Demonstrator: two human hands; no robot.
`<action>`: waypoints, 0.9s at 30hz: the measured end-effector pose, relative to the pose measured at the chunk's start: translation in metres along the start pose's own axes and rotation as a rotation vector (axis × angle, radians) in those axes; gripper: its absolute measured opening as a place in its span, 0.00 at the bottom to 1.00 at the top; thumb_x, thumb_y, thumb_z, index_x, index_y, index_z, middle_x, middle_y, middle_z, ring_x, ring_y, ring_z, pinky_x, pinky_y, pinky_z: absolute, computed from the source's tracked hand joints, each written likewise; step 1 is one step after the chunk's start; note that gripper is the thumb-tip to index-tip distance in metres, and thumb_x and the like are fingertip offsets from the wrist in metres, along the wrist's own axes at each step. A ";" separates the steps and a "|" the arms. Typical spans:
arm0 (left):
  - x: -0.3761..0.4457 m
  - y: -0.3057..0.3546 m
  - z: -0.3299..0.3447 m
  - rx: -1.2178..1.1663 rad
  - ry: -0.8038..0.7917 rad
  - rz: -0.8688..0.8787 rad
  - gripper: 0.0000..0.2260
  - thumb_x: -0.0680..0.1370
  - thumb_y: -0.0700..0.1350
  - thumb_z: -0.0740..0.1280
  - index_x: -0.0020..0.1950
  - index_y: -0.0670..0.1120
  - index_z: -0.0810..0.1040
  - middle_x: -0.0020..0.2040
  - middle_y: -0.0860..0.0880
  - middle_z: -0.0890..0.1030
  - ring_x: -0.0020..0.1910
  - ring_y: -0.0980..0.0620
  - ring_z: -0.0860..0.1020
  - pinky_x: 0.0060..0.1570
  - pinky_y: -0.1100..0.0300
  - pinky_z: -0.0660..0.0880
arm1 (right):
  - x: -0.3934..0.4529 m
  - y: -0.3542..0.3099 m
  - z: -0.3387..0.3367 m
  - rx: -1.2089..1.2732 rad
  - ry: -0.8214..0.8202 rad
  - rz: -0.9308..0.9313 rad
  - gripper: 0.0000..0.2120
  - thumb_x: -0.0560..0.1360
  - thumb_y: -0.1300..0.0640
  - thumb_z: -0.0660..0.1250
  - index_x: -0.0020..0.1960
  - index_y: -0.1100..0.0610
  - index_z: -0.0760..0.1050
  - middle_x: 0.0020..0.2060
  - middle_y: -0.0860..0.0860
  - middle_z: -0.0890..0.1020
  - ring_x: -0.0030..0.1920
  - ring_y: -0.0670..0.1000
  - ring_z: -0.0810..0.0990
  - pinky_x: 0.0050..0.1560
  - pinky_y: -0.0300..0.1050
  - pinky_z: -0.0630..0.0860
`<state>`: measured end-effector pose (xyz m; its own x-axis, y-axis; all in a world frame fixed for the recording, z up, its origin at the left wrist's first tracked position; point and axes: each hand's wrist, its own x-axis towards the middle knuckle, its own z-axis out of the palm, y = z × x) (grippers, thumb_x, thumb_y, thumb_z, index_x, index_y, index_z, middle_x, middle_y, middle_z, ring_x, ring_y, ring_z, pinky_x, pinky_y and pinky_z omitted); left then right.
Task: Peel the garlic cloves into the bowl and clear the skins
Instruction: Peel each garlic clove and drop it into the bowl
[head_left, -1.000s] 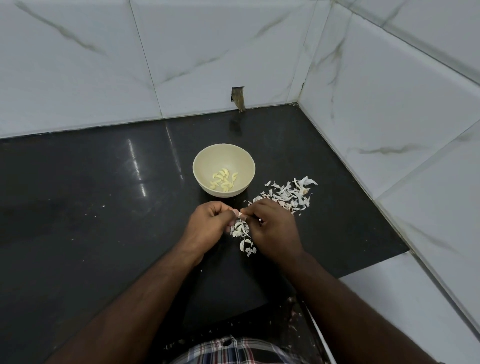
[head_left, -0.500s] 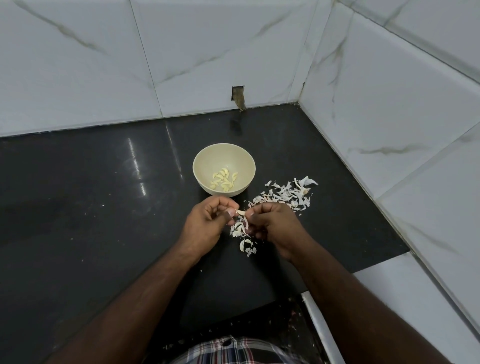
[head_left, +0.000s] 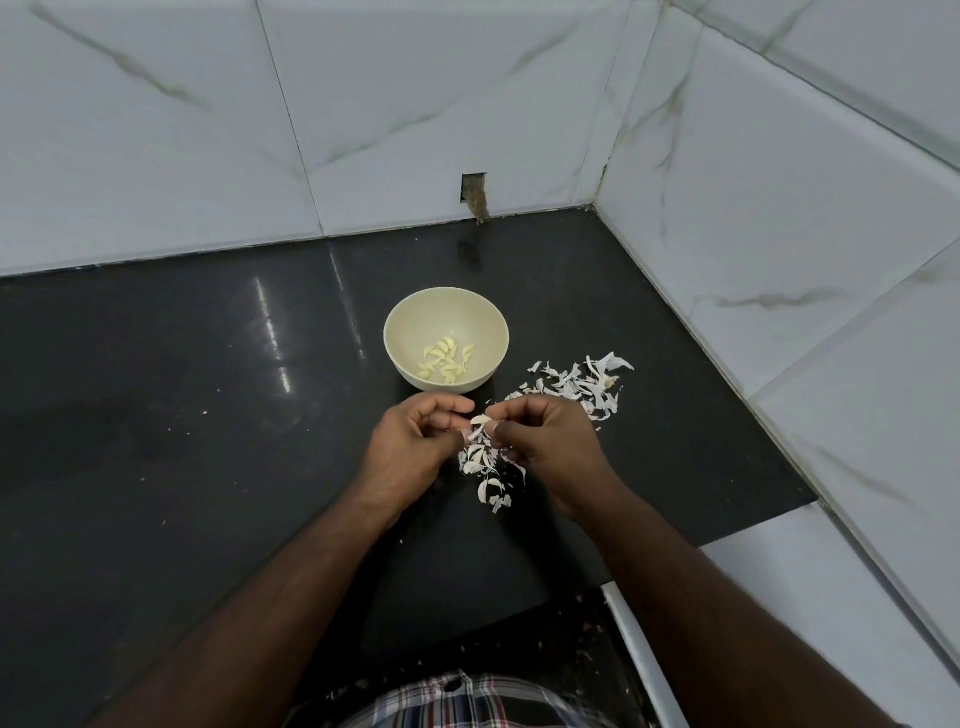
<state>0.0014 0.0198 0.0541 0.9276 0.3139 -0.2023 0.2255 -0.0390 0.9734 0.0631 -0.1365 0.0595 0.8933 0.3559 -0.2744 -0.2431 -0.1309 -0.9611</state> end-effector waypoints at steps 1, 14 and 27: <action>0.000 0.000 0.001 -0.012 -0.002 -0.020 0.09 0.75 0.36 0.74 0.52 0.48 0.85 0.42 0.43 0.86 0.40 0.45 0.81 0.50 0.44 0.80 | 0.000 0.000 0.000 -0.039 0.009 -0.022 0.04 0.73 0.67 0.73 0.47 0.62 0.82 0.32 0.55 0.82 0.30 0.46 0.75 0.33 0.39 0.72; -0.003 0.001 -0.002 -0.059 -0.029 -0.040 0.02 0.75 0.42 0.74 0.44 0.47 0.87 0.42 0.42 0.86 0.41 0.49 0.81 0.46 0.52 0.79 | -0.001 0.002 -0.001 -0.419 0.055 -0.199 0.02 0.74 0.58 0.75 0.42 0.53 0.83 0.32 0.43 0.82 0.32 0.39 0.77 0.38 0.38 0.73; -0.003 0.000 -0.004 -0.229 -0.021 -0.172 0.02 0.76 0.41 0.73 0.46 0.48 0.86 0.38 0.45 0.80 0.39 0.52 0.76 0.31 0.62 0.65 | 0.001 -0.002 -0.014 -0.118 0.093 0.000 0.06 0.77 0.65 0.70 0.46 0.56 0.84 0.36 0.52 0.84 0.36 0.48 0.80 0.42 0.48 0.80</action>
<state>-0.0030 0.0228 0.0550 0.8881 0.2779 -0.3662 0.3088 0.2293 0.9231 0.0695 -0.1493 0.0615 0.9257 0.2693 -0.2656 -0.2024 -0.2405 -0.9493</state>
